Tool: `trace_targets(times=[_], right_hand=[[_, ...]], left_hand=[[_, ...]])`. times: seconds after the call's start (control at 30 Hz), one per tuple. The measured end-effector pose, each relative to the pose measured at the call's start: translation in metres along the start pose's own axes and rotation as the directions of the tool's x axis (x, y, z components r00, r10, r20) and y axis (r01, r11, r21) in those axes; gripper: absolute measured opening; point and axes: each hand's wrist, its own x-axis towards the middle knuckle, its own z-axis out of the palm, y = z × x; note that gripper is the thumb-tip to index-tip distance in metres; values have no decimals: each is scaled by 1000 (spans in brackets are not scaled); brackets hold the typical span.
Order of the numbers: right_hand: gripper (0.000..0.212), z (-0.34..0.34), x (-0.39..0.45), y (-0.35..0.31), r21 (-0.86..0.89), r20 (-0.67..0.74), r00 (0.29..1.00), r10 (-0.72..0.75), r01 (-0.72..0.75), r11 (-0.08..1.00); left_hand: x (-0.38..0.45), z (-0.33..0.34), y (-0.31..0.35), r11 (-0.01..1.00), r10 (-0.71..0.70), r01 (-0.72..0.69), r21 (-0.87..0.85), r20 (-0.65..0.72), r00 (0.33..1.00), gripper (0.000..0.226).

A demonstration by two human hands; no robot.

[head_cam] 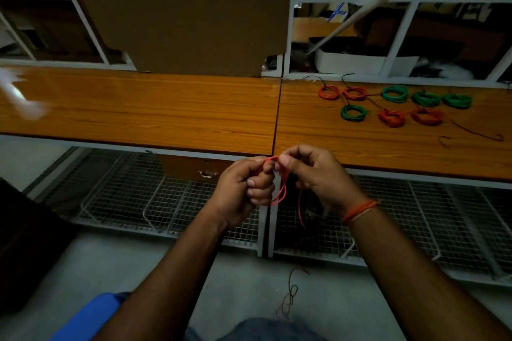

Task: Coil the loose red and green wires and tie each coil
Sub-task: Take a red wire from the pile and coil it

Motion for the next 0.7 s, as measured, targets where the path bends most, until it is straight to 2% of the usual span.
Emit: trace_targets(times=[0.1, 0.17, 0.27, 0.33, 0.5, 0.6, 0.7], right_hand=[[29, 8, -5, 6, 144, 36, 993, 110, -114, 983], [29, 11, -6, 6, 287, 93, 980, 178, -197, 937], [30, 9, -4, 1, 613, 302, 912, 277, -408, 677], [36, 6, -2, -1, 684, 329, 901, 281, -433, 587], [46, 9, -1, -1, 583, 144, 947, 288, -317, 748], [51, 11, -3, 1, 568, 83, 961, 263, -263, 780], [47, 13, -7, 1, 559, 69, 978, 197, -201, 804]], left_hand=[[3, 1, -3, 992, -7, 4, -123, -17, 1000, 26], [4, 2, -4, 981, -6, -1, -195, -32, 999, 26], [7, 6, -8, 948, 9, -15, -318, -19, 1000, 24], [7, 10, -10, 934, 13, -21, -358, -24, 1000, 25], [4, 15, -11, 947, -22, 26, -320, 17, 1000, 32], [3, 15, -7, 952, -62, 69, -299, 30, 998, 33], [2, 13, -5, 962, -93, 87, -261, -9, 996, 40]])
